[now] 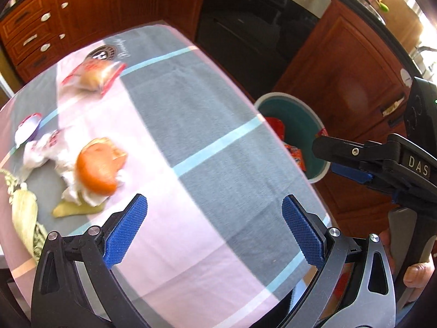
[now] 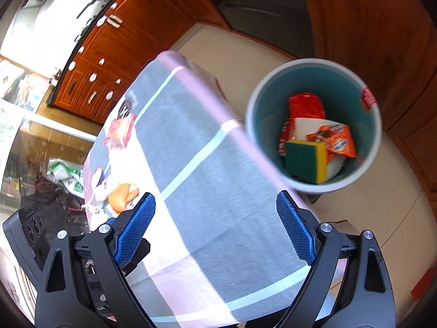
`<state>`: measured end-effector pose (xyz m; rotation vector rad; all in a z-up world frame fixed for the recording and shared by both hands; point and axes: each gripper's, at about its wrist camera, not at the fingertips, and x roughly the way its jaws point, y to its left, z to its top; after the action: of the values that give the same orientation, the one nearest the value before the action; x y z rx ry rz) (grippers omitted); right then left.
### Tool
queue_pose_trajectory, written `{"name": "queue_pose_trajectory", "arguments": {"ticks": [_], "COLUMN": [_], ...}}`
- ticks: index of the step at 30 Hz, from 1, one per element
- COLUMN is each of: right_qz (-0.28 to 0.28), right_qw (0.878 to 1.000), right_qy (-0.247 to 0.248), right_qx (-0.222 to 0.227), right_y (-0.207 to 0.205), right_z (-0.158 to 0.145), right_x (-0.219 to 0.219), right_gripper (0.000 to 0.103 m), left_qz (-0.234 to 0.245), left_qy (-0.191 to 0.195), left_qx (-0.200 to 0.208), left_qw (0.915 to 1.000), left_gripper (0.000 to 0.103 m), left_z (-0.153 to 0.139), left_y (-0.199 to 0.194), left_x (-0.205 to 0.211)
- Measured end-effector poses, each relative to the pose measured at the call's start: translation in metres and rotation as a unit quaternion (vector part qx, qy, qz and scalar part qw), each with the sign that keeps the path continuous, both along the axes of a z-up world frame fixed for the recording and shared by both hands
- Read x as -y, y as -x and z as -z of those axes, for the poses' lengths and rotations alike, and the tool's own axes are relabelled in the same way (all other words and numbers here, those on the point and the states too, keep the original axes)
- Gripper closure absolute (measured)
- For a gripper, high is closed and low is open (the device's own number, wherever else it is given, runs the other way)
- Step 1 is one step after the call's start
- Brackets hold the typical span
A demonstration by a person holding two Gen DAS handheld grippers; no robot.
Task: Collect trash
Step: 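Return both grippers from the bin to the table items, then grasp the corn husk with the left gripper while the right gripper grasps the orange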
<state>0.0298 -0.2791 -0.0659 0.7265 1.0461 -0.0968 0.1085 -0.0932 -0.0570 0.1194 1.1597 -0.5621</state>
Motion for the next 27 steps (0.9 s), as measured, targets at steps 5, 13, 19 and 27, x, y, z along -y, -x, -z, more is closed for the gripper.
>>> {"name": "queue_pose_trajectory", "arguments": {"ticks": [5, 13, 19, 27], "right_qz": [-0.035, -0.107, -0.146, -0.167], "right_qw": [0.999, 0.994, 0.989, 0.985], "right_qy": [0.001, 0.006, 0.005, 0.001], "right_qx": [-0.004, -0.023, -0.035, -0.032], "right_y": [-0.018, -0.058, -0.089, -0.129], "right_z": [-0.002, 0.007, 0.018, 0.029], "right_x": [-0.041, -0.118, -0.163, -0.196], "right_gripper": [0.017, 0.017, 0.017, 0.017], "left_qz": [-0.03, -0.116, -0.154, -0.195], "left_qy": [-0.002, 0.01, 0.003, 0.009], "left_qx": [0.009, -0.004, 0.004, -0.024], "left_qw": [0.9995, 0.9931, 0.988, 0.9805], "left_gripper": [0.004, 0.004, 0.004, 0.004], "left_z": [-0.002, 0.007, 0.009, 0.035], "left_y": [-0.005, -0.023, -0.037, -0.056], "left_x": [-0.049, -0.141, -0.19, -0.232]}}
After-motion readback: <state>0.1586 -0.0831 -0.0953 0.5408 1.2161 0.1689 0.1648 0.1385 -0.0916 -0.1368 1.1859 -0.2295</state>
